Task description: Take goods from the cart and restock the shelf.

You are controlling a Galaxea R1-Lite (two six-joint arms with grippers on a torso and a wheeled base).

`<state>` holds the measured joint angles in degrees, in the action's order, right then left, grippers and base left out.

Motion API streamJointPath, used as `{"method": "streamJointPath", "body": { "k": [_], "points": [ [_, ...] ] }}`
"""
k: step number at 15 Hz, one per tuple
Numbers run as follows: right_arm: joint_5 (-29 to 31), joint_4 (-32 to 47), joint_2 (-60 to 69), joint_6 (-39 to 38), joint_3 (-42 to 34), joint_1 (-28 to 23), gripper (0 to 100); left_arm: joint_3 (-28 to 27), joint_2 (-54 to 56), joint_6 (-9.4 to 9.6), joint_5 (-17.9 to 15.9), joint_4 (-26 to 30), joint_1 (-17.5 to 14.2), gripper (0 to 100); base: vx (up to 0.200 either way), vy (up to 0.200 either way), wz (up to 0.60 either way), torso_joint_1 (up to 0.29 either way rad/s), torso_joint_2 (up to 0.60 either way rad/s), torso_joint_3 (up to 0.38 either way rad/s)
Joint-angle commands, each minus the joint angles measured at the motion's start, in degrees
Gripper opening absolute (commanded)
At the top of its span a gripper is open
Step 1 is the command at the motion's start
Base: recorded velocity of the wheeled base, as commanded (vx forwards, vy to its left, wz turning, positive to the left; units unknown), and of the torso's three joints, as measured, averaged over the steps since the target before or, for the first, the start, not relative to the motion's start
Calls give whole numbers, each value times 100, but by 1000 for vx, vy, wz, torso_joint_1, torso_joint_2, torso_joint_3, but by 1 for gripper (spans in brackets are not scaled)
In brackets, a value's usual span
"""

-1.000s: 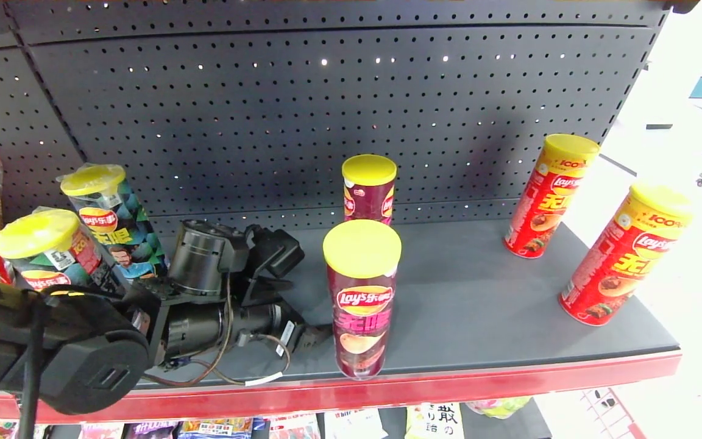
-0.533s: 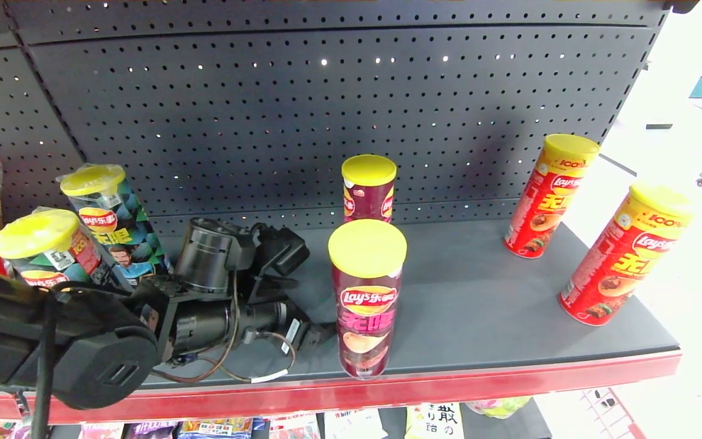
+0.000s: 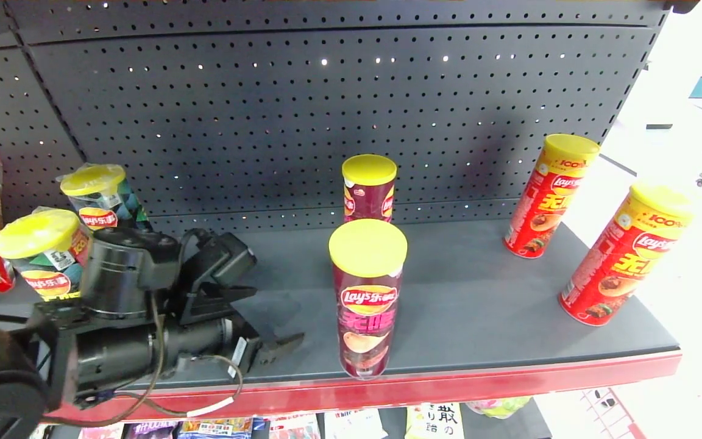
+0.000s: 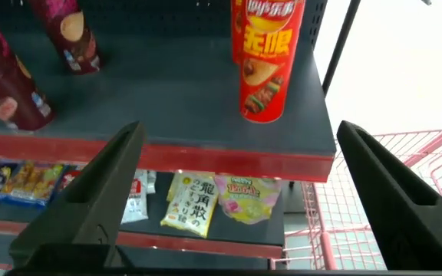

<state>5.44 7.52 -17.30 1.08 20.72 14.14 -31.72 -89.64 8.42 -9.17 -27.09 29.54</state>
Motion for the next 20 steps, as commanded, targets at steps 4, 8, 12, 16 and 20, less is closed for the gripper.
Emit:
{"method": "streamJointPath", "body": {
  "k": [4,8,12,16,20],
  "points": [
    [89,12,113,41,-552,-518,100,61,4218,-43,618,3016,-352,100,0,0,0,0,0,0],
    [80,21,411,586,-912,-781,100,-1,7127,-1071,1637,5759,-1381,100,0,0,0,0,0,0],
    [89,12,60,586,-798,-1150,100,403,8419,-1335,1927,6936,-2145,100,0,0,0,0,0,0],
    [-43,-14,-318,498,-824,-1353,100,1230,8797,-1458,1611,6435,-2892,100,0,0,0,0,0,0],
    [-552,-5,1730,463,-1563,-1405,100,2293,8964,-1255,723,4247,-2980,100,0,0,0,0,0,0]
  ]
}}
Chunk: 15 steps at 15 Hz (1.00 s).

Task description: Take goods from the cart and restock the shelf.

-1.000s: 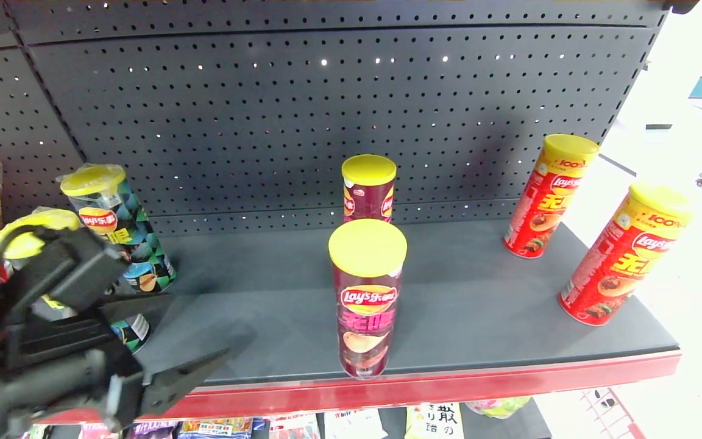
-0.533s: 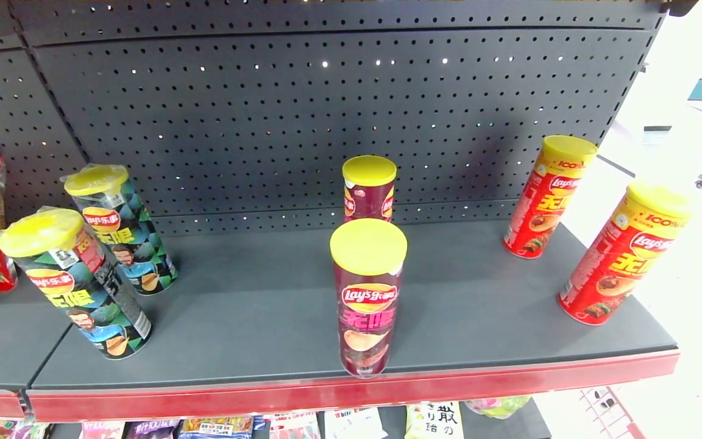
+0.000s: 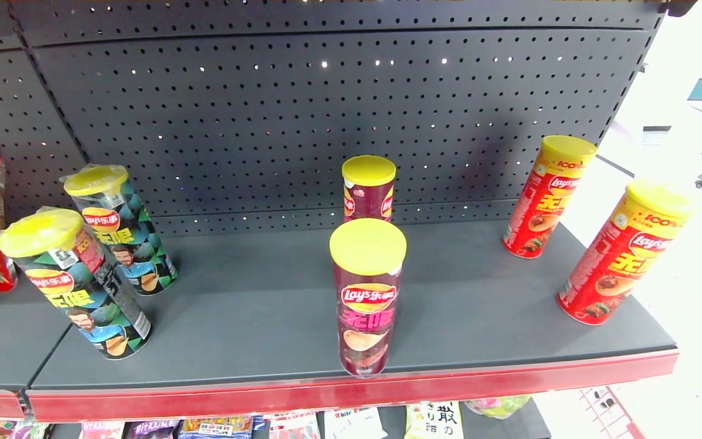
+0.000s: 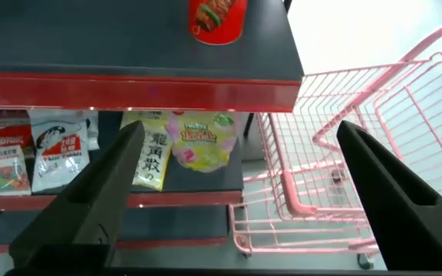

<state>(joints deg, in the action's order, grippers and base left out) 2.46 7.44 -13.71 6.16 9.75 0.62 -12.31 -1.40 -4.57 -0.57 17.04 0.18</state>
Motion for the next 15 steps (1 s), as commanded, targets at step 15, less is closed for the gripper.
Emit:
{"method": "streamJointPath", "body": {
  "k": [15],
  "points": [
    [-422,-726,1371,-598,-966,-45,100,1231,140,193,391,-1731,-53,100,0,0,0,0,0,0]
  ]
}}
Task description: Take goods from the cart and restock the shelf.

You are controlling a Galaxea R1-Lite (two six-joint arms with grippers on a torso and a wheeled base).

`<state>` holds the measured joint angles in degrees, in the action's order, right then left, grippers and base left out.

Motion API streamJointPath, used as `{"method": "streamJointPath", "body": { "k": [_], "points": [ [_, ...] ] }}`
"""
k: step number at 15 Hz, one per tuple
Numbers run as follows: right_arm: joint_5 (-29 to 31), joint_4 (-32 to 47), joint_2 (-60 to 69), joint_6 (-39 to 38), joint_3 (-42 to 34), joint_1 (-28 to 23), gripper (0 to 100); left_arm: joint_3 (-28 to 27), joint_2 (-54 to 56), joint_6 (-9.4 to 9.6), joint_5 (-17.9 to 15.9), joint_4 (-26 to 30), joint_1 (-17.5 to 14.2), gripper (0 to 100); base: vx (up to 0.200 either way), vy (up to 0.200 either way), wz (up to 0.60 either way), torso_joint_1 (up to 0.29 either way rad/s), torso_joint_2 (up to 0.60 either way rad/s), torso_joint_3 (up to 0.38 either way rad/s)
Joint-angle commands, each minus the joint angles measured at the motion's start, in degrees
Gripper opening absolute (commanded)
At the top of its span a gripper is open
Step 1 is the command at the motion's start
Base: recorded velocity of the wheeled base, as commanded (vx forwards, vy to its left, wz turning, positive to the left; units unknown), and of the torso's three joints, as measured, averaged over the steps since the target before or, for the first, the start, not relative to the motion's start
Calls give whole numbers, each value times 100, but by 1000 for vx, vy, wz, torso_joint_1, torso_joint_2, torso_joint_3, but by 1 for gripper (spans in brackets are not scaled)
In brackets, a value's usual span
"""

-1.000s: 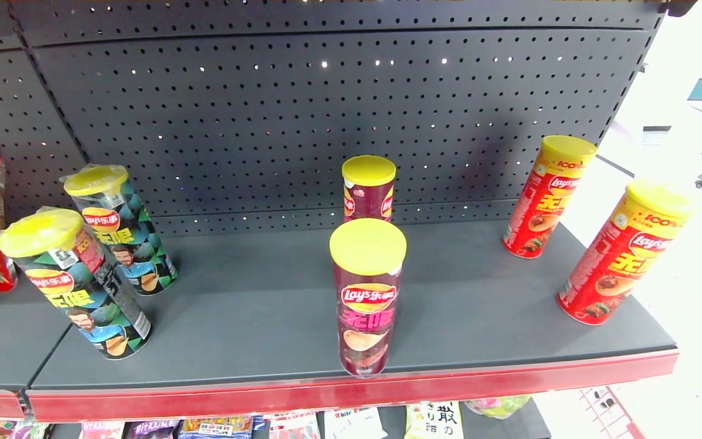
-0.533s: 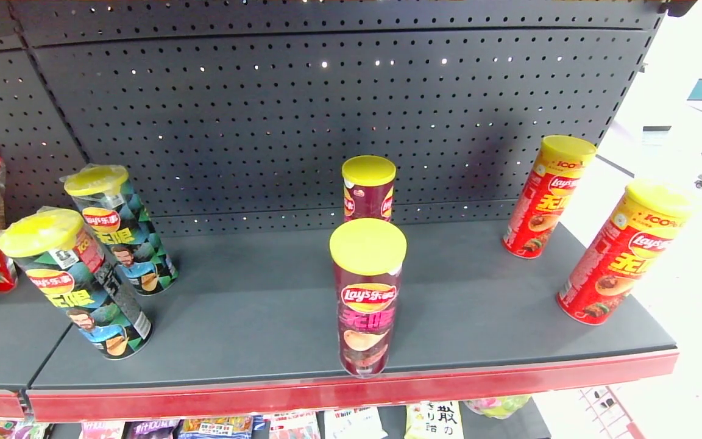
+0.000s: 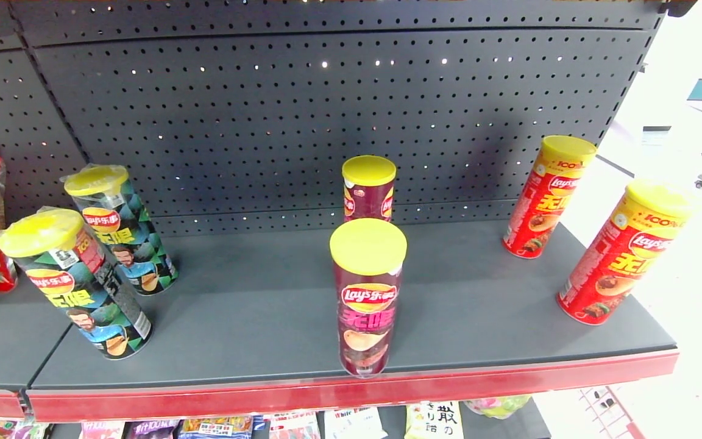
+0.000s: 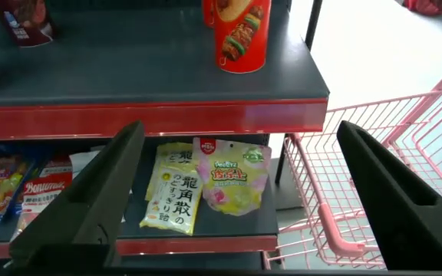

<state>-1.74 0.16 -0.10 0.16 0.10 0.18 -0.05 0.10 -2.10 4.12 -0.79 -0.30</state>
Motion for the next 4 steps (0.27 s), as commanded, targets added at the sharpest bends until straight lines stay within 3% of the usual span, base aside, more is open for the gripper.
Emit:
{"method": "streamJointPath", "body": {
  "k": [1,2,4],
  "points": [
    [-1,2,10,2,-1,-1,100,5,-10,122,-184,62,-5,100,0,0,0,0,0,0],
    [-1,2,10,2,-1,-1,100,5,-10,218,-535,70,4,100,0,0,0,0,0,0],
    [7,2,10,2,-1,-1,100,5,-10,227,-658,70,-5,100,0,0,0,0,0,0]
  ]
}}
